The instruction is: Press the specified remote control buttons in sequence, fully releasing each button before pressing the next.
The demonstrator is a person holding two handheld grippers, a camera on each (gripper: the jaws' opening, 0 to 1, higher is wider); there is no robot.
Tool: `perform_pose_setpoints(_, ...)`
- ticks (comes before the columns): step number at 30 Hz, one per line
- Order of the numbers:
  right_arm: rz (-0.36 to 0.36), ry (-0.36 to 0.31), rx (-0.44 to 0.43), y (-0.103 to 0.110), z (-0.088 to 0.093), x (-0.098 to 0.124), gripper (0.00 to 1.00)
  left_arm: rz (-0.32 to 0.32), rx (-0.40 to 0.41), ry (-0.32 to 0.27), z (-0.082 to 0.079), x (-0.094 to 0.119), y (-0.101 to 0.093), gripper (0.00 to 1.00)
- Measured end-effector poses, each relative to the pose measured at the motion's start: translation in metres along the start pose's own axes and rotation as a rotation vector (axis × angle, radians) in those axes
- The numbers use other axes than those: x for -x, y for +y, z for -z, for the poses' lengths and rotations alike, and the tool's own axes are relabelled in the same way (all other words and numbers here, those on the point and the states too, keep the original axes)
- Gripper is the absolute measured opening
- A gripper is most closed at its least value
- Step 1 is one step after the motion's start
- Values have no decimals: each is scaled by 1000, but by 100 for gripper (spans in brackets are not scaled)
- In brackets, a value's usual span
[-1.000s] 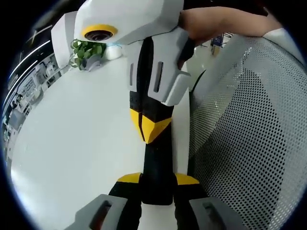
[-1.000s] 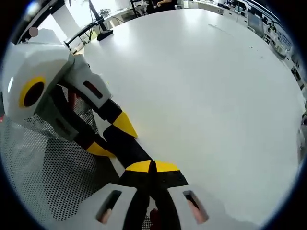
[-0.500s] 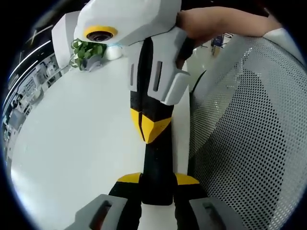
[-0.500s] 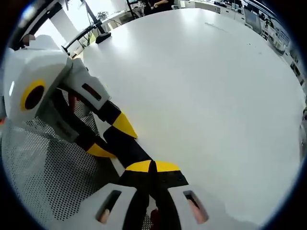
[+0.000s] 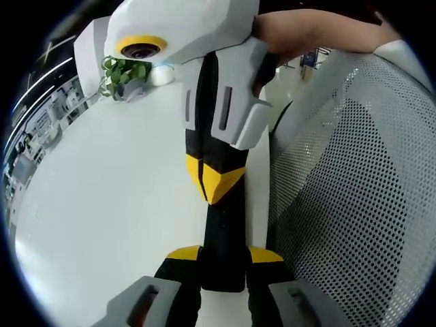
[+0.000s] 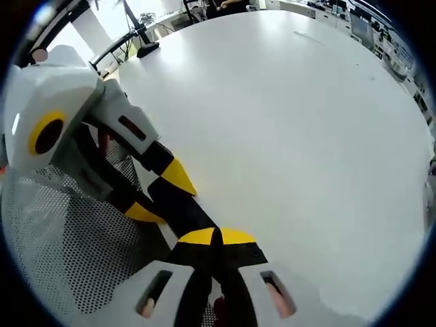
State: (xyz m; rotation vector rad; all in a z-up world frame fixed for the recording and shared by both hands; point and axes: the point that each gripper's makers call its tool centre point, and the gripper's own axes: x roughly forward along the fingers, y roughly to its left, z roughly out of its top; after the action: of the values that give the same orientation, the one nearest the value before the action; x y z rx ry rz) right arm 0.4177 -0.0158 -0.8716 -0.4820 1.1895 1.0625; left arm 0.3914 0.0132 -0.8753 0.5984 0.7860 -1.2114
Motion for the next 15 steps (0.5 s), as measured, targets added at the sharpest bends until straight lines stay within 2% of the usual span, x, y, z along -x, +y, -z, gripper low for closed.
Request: perform_pose_setpoints(15,-10,-9,-4,3,-2,-1,0,1,0,1,0,0,0,24)
